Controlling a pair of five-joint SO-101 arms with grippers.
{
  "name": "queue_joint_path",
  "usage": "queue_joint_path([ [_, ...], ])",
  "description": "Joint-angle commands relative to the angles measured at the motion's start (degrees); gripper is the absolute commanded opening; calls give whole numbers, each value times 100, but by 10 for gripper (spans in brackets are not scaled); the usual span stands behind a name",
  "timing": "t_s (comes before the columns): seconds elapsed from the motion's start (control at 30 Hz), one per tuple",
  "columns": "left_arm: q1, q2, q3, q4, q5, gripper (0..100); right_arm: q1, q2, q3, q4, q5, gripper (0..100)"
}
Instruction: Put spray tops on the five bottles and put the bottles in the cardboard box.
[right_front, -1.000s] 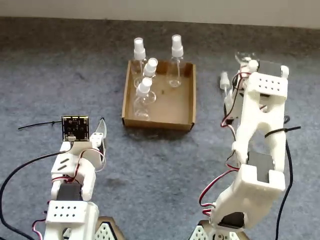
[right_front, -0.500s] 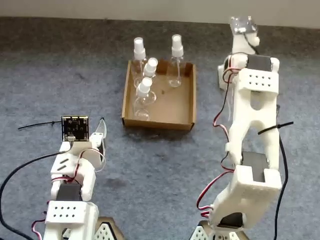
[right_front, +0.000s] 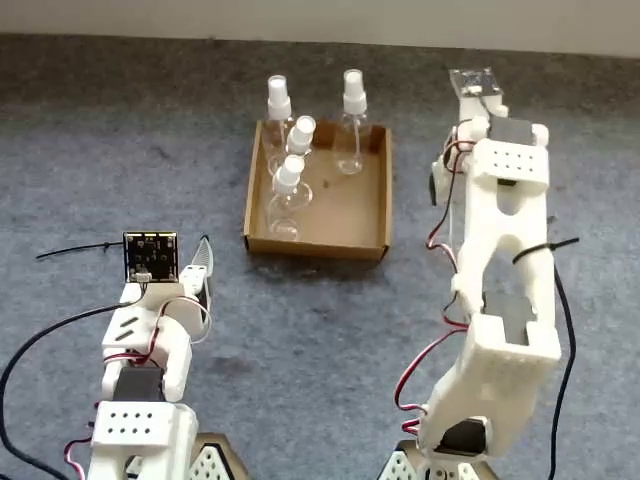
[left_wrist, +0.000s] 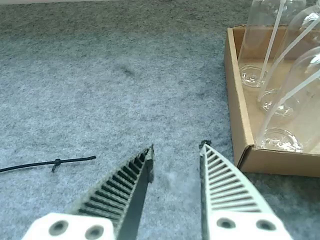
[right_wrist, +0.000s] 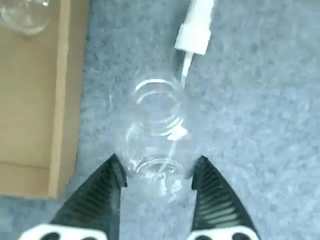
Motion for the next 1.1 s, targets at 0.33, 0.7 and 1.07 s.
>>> queue_joint_path([
  [0.33,-92,-48,145,26,-35,147,189,-532,1376,558,844,29],
  [0.7,-92,-101,145,185,-35,147,84,-813,2255,242,862,334],
  [1.07,-84,-101,145,202,-35,147,-295,-1051,1156,-857,-229,382],
])
